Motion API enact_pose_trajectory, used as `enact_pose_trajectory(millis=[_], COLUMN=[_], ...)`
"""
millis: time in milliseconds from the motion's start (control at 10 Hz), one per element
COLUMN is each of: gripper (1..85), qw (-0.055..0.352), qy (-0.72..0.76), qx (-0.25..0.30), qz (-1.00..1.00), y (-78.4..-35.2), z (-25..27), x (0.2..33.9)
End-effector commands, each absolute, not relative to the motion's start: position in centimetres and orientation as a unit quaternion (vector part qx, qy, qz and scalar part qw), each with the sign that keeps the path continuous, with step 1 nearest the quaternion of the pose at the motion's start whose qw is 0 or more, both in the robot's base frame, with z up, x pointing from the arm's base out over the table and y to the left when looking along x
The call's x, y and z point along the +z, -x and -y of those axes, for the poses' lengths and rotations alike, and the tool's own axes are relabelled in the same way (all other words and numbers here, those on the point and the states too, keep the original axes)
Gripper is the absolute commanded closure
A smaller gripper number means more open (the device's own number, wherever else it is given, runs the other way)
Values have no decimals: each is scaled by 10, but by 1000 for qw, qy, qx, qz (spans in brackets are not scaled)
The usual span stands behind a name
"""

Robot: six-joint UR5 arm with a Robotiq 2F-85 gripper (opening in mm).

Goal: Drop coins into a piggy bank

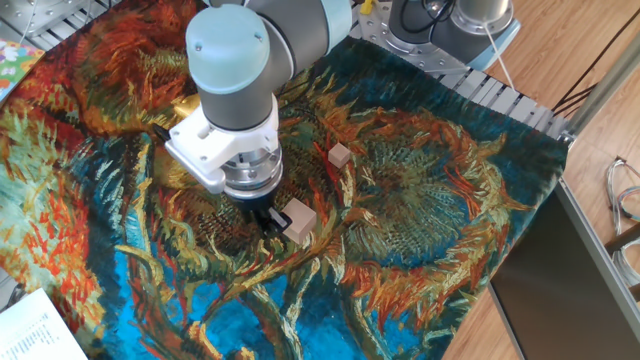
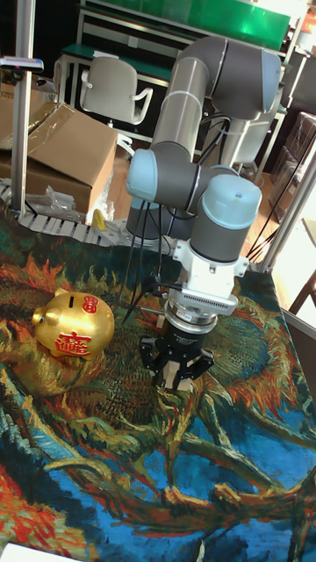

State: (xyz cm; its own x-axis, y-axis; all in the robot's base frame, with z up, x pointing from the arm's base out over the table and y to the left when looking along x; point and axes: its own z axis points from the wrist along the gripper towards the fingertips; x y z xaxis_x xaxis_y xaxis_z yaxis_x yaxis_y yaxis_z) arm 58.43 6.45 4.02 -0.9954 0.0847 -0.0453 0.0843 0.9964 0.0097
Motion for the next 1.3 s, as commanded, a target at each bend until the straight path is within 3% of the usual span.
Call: enact_pose_trajectory(millis=[0,1200], gripper=[470,463], qw=[15,5], qy=[-46,-19], qx=[4,-7], qz=[-999,-1000], y=[-581,-581], z=[-67,-67], x=[37,24])
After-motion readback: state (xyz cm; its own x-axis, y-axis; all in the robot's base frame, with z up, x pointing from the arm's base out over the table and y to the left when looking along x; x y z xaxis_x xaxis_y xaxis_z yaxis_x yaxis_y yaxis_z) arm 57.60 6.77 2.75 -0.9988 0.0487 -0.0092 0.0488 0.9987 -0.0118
